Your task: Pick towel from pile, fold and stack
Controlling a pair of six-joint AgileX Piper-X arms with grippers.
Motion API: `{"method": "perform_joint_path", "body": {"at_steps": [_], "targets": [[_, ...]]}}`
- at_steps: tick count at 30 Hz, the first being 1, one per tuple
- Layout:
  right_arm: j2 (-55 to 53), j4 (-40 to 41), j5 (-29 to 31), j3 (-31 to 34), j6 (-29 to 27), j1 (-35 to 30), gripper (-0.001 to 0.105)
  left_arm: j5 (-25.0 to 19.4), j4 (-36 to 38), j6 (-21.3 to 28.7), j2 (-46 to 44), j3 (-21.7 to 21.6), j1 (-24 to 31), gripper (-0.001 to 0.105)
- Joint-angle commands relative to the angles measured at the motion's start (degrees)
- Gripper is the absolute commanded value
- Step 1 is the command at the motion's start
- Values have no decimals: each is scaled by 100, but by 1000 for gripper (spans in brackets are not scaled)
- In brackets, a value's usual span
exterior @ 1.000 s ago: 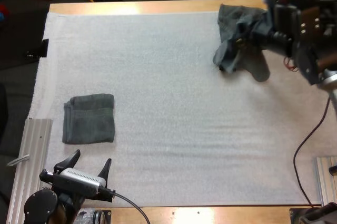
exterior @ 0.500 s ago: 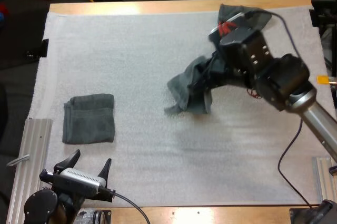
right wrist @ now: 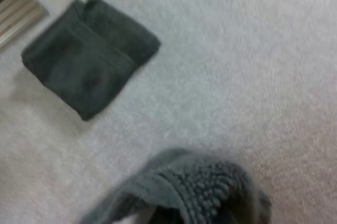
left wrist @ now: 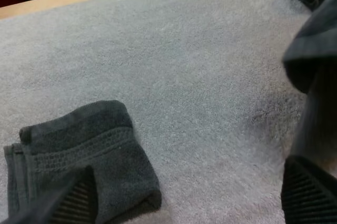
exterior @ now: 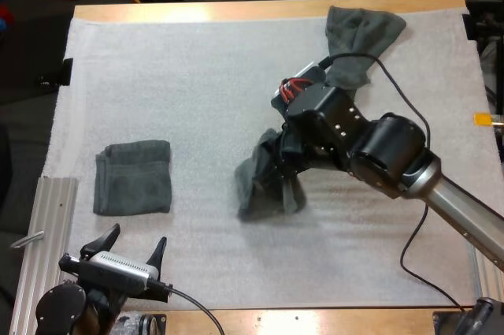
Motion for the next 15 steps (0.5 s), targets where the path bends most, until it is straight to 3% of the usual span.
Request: {"method": "perform_joint_path", "body": {"at_steps": [1,9,15], "targets": [[8,38,132,54,-8,9,1,21,-72,-44,-791,-5,-2,69],[8,-219,862,894,-193,9,1,21,-72,-44,-791,-5,-2,69],[8,-710,2019,1567,-237,-14,13,21,-72,-44,-791,-5,-2,69]]}}
